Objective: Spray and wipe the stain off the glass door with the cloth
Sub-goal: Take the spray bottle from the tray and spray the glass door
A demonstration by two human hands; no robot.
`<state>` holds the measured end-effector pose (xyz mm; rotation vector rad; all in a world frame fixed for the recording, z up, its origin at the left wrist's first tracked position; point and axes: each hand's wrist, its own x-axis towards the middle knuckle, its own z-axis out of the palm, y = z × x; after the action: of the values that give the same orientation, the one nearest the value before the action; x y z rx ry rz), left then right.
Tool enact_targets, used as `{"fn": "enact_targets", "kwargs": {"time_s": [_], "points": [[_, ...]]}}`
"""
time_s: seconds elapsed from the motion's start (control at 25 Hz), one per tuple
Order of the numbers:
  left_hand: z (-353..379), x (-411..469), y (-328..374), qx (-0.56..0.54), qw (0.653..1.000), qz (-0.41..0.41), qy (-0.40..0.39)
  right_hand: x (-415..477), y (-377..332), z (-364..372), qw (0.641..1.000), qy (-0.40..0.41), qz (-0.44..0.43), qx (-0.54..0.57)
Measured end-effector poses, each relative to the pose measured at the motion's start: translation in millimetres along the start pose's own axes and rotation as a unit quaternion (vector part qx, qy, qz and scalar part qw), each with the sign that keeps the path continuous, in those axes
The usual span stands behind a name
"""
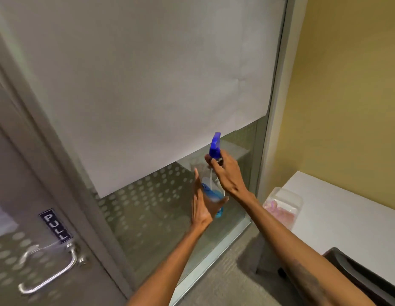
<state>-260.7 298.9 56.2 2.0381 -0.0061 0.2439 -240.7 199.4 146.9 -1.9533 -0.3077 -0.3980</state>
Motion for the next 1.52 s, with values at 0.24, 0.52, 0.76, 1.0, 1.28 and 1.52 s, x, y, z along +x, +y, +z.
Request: {"fn": "enact_targets", "kwargs": {"time_s": [0.24, 0.52, 0.76, 1.0, 1.28, 1.52], "points": [[-103.5, -86.3, -10.5, -0.032, 0.996, -0.009, 0.083, -61.2, -89.3, 56.8, 0.994, -0.081, -0.06, 0.032], [-201.7, -225.9, -8.3, 0.014, 0.974, 0.052, 0.219, -166.9, -191.3, 107.3, 0.974, -0.165, -0.091, 0.129], [-298.4, -299.1, -2.0, 0.071, 0.941, 0.058, 0.325, -230.9, -301.5, 159.2, 0.957, -0.163, -0.123, 0.204], [-410.7, -349.7, -5.8, 0.089, 0.923, 0.061, 0.369, -269.7, -409.3, 242.8, 0.951, -0.115, -0.119, 0.261], [-546.4, -384.0, -41.4, 0.139, 0.923, 0.053, 0.356, -308.1, -507.7, 360.2, 0.933, -0.094, -0.086, 0.338], [-621.1, -384.2, -68.3, 0.154, 0.925, 0.048, 0.343, -310.1, -554.7, 420.3, 0.935, -0.075, -0.043, 0.345]]}}
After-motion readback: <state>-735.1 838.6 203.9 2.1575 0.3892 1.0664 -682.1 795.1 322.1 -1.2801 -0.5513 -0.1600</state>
